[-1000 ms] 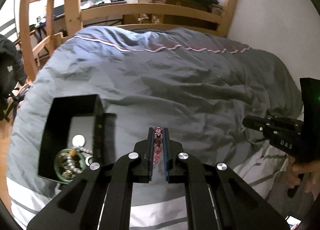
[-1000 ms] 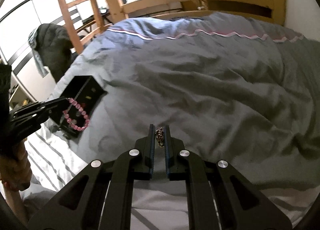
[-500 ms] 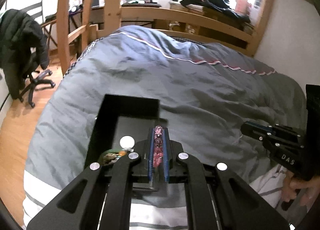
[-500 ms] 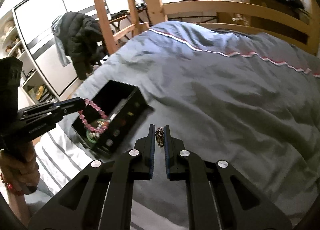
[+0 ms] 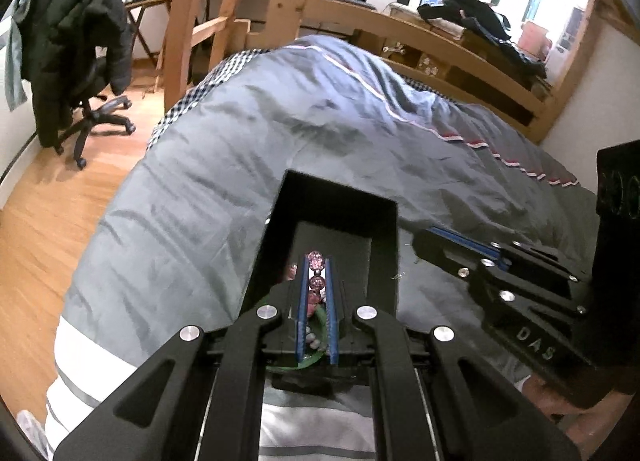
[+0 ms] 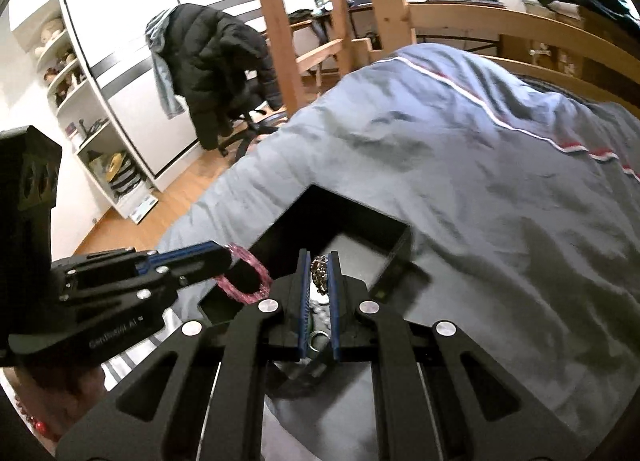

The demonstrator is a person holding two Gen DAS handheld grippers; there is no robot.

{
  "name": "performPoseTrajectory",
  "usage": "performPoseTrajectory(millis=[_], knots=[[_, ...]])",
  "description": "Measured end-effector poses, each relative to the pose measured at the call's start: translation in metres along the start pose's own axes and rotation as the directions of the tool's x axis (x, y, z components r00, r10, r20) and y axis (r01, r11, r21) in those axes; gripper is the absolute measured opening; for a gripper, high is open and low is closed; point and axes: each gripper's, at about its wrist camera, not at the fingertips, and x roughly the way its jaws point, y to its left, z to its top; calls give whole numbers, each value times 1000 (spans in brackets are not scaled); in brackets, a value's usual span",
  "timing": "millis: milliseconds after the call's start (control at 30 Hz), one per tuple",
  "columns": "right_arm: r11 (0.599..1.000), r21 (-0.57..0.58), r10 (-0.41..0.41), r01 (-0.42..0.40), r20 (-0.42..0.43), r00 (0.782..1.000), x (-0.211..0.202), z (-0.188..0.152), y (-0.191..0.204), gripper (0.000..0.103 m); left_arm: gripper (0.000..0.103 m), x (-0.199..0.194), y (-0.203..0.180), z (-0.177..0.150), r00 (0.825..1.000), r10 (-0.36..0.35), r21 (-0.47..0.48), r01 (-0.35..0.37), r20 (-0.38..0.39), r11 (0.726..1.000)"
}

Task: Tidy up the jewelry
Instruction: 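Open both tools to release the bracelet and charm into the box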

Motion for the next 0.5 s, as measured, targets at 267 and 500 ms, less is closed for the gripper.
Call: performPoseTrajectory(millis=[267,500], knots=[[1000,-8,-6,5,-37,999,23,-10,5,9,8,10,7,-3,999,27,-18,-27,-33,999],[1000,-25,-8,7,-50,999,32,-9,9,9,8,9,11,-2,999,43,-32,-44,-26,999]])
